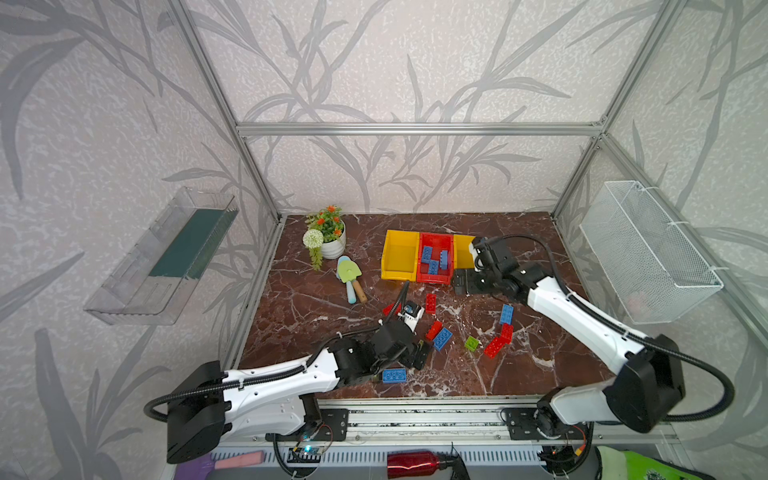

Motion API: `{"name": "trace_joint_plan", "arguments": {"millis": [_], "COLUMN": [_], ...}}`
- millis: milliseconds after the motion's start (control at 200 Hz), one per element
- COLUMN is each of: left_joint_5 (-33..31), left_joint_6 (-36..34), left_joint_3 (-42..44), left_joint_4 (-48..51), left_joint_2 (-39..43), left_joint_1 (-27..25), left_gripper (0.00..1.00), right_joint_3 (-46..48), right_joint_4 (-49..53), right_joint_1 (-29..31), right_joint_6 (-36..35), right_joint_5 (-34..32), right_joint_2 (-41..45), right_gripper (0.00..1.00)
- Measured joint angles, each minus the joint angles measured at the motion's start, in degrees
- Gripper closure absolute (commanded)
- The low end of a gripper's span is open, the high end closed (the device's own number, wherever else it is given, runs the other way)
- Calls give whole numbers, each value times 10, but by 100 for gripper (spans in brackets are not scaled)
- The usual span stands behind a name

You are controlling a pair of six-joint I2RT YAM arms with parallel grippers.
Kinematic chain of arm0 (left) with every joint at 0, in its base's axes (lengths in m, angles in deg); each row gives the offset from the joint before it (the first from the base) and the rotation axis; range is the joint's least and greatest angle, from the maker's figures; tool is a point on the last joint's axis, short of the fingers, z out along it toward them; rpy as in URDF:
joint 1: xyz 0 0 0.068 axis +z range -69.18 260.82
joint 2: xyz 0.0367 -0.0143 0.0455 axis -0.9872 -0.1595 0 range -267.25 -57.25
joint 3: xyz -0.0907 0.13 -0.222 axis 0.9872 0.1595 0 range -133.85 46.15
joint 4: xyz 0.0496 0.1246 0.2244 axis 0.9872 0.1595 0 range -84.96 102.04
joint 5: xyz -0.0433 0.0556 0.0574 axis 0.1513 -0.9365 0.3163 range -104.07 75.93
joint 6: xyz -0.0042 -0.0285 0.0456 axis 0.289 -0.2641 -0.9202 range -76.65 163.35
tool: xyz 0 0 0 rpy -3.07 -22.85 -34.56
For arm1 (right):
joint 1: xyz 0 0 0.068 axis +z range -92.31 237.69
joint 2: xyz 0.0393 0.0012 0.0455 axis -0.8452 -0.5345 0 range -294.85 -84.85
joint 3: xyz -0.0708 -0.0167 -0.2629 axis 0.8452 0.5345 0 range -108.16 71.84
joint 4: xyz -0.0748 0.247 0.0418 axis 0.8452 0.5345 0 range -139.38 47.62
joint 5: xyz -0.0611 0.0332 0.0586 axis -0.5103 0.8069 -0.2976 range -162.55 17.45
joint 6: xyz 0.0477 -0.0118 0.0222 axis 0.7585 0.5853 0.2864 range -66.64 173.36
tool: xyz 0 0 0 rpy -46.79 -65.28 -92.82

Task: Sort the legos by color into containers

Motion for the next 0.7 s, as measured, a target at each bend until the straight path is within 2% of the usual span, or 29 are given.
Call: {"name": "trace_joint_plan", "arguments": {"millis": [125, 295, 440, 585, 700], "left_joint_5": [-13, -56, -80, -81, -77], "left_joint_6": [20, 76, 168, 258, 316], "left_joint_3": [0, 1, 26, 64, 83], "left_joint_4": [-3, 64, 160, 216, 244], "left_joint_2": [-27, -16, 67, 144, 164], "left_joint_1": [-38, -60, -61, -66, -74], "left_gripper": [7, 7, 7, 7, 7], "right_joint_3": [61, 71, 81, 99, 103], "right_joint_4": [23, 44, 44, 41, 40], "right_joint_1": [0, 0, 0, 0, 0], "right_joint_6": [4, 4, 4, 6, 8], "right_joint_5": [-2, -3, -2, 0, 0], "right_joint_2": [81, 140, 158, 152, 146], "right_gripper": [1, 1, 1, 1, 1]}}
